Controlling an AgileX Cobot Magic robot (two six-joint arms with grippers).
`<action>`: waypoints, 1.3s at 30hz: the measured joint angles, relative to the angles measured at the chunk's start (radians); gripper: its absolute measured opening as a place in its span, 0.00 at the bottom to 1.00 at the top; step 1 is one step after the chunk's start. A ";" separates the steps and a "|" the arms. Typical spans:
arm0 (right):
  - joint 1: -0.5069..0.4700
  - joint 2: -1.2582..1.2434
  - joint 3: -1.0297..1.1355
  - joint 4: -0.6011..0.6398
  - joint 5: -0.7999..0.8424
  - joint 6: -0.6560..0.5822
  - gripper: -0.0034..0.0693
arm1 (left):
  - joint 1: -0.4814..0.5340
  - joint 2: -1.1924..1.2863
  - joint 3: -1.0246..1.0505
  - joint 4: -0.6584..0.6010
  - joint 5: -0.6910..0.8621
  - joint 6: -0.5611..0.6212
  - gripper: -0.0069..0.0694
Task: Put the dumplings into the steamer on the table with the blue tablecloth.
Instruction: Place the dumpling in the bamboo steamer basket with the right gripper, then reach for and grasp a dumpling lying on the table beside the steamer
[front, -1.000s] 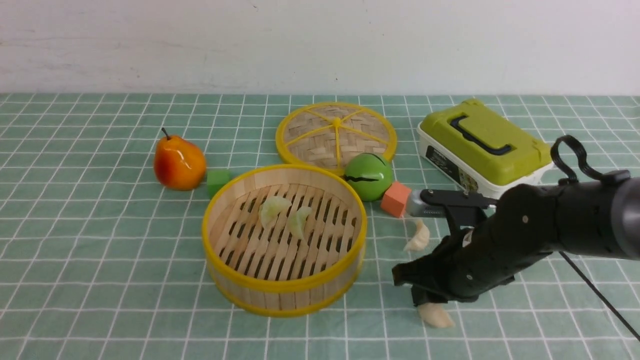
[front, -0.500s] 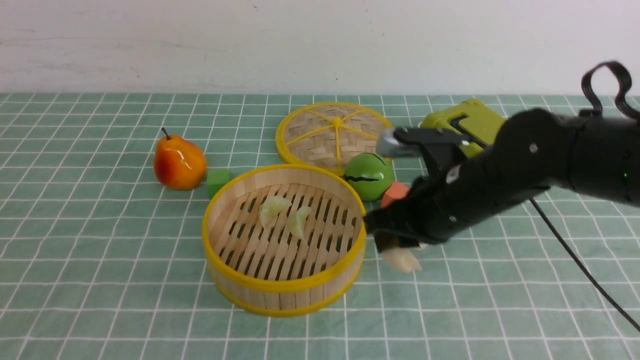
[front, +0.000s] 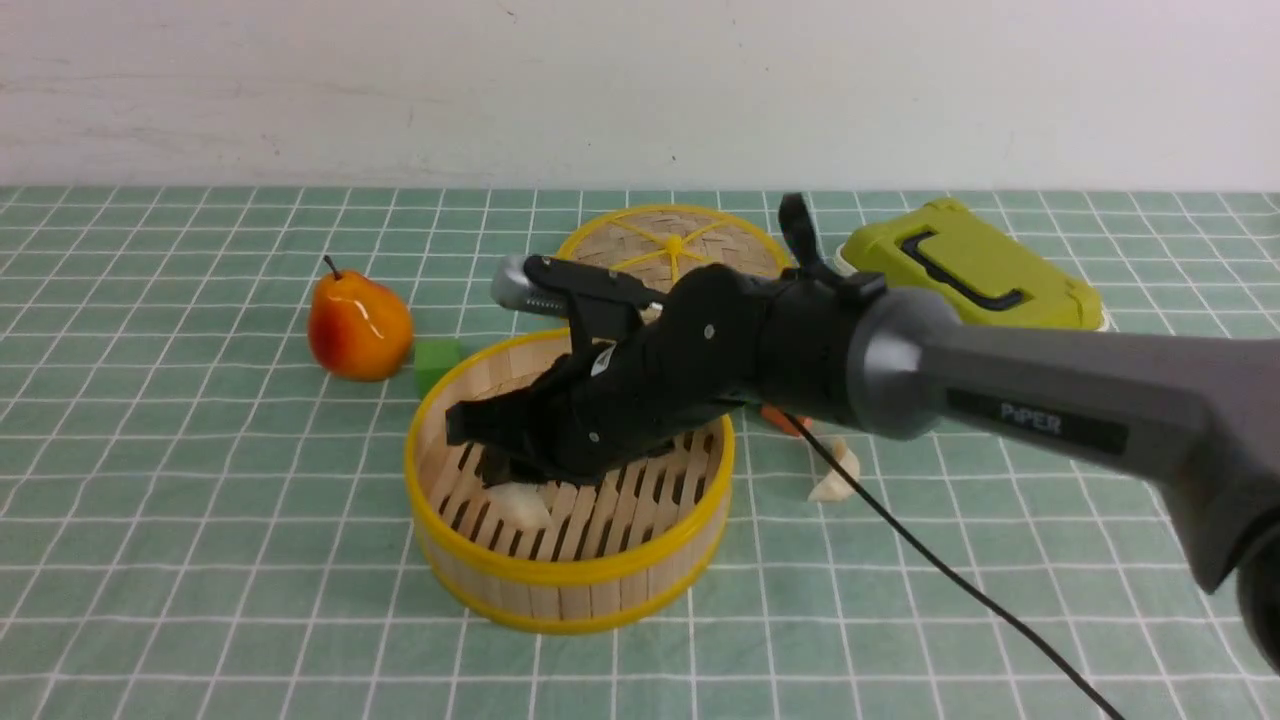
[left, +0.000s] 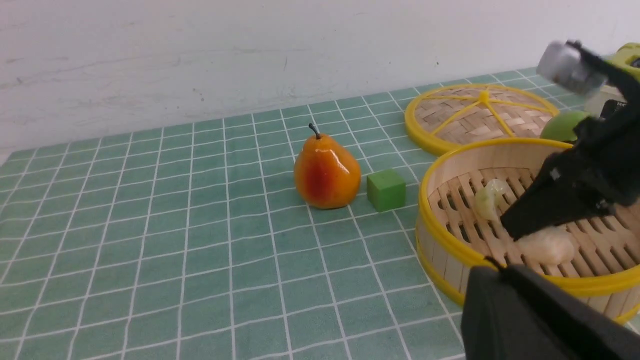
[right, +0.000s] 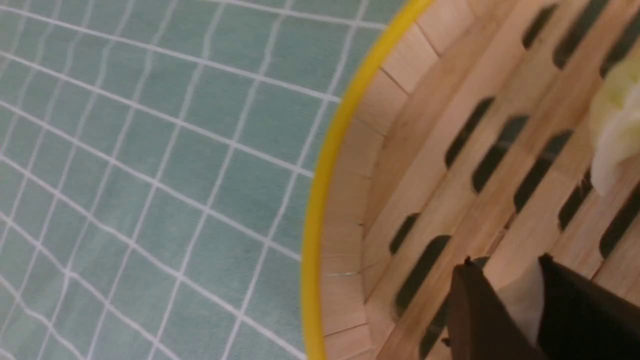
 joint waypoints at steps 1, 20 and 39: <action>0.000 0.011 0.000 0.000 -0.003 0.013 0.25 | 0.000 0.000 0.000 0.000 0.000 -0.001 0.07; -0.045 -0.085 -0.007 -0.020 -0.003 0.046 0.71 | 0.000 0.000 0.000 0.000 0.000 -0.024 0.08; -0.356 -0.230 0.266 -0.499 0.174 0.275 0.70 | 0.000 0.000 0.013 -0.002 -0.011 -0.024 0.09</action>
